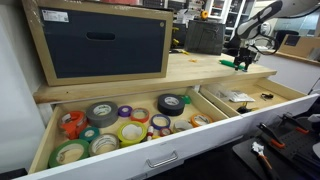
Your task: Pick up the small green tape and put it on the left side of the open drawer.
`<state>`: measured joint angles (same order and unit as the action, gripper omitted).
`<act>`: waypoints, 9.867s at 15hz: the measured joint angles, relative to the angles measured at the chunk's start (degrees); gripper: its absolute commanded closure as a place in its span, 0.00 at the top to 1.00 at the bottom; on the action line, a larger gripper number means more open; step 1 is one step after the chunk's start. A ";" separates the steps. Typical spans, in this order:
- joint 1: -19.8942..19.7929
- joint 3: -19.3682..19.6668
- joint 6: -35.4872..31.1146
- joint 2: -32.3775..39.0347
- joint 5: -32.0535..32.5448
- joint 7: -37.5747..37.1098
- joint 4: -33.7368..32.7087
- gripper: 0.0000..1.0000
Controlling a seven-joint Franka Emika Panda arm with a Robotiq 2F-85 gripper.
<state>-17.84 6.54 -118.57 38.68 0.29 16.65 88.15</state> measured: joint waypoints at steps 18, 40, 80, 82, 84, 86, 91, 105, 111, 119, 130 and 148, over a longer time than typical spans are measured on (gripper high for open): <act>0.37 -2.21 -0.11 -0.52 0.00 0.12 0.49 1.00; 0.32 -2.25 -2.86 -2.32 0.64 4.69 3.45 0.27; 19.09 -14.48 -21.44 -28.91 4.36 11.33 41.80 0.01; 19.62 -14.81 -21.80 -29.67 4.34 12.20 42.67 0.06; 19.64 -14.71 -21.80 -29.47 4.34 12.20 42.63 0.06; 19.63 -14.51 -21.80 -29.27 4.34 12.20 42.62 0.06; 19.63 -14.50 -21.80 -29.16 4.34 12.20 42.61 0.01; 25.86 -26.84 -17.66 -13.91 3.70 24.03 26.12 0.01; 27.01 -30.34 -10.69 -13.78 2.96 37.65 26.67 0.01; 33.50 -30.20 -10.09 -9.78 10.77 44.72 26.93 0.01; 37.18 -27.64 -24.52 -4.74 20.24 44.79 27.53 0.01; 37.39 -27.00 -26.35 -2.61 21.90 44.95 31.67 0.01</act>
<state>19.55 -20.46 -144.92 36.07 22.20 61.59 119.83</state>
